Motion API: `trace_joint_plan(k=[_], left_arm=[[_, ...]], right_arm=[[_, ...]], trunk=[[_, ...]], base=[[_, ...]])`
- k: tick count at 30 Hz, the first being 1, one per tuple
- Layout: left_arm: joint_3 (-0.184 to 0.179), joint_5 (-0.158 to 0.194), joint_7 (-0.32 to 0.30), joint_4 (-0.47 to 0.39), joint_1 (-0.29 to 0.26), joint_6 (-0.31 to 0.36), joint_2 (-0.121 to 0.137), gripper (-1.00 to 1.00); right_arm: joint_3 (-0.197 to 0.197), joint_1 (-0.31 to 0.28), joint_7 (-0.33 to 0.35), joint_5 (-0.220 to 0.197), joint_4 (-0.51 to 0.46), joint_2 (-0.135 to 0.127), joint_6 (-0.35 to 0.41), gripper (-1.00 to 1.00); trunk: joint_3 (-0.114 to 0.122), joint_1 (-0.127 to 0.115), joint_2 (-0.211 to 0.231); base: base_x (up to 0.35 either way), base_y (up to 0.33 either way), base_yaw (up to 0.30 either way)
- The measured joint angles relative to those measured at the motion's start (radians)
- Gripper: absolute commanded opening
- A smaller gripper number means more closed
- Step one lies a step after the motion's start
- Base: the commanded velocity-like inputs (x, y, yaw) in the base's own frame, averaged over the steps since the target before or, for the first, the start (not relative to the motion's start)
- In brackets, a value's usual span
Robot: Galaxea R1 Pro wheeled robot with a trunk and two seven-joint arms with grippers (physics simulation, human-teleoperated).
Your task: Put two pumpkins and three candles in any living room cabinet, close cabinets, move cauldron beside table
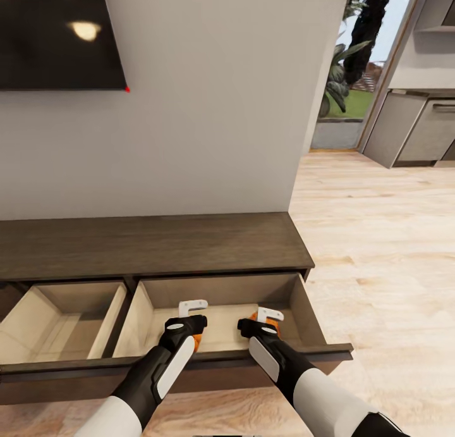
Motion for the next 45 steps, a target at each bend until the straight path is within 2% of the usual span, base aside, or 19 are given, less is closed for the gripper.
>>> trace_joint_plan(k=[45], left_arm=[[0.000, 0.007, 0.000, 0.002, 0.000, 0.000, 0.000, 1.00]], right_arm=[[0.000, 0.000, -0.009, 0.008, 0.004, 0.000, 0.003, 1.00]], trunk=[[0.141, -0.173, 0.315]], base=[[0.000, 0.000, 0.000]])
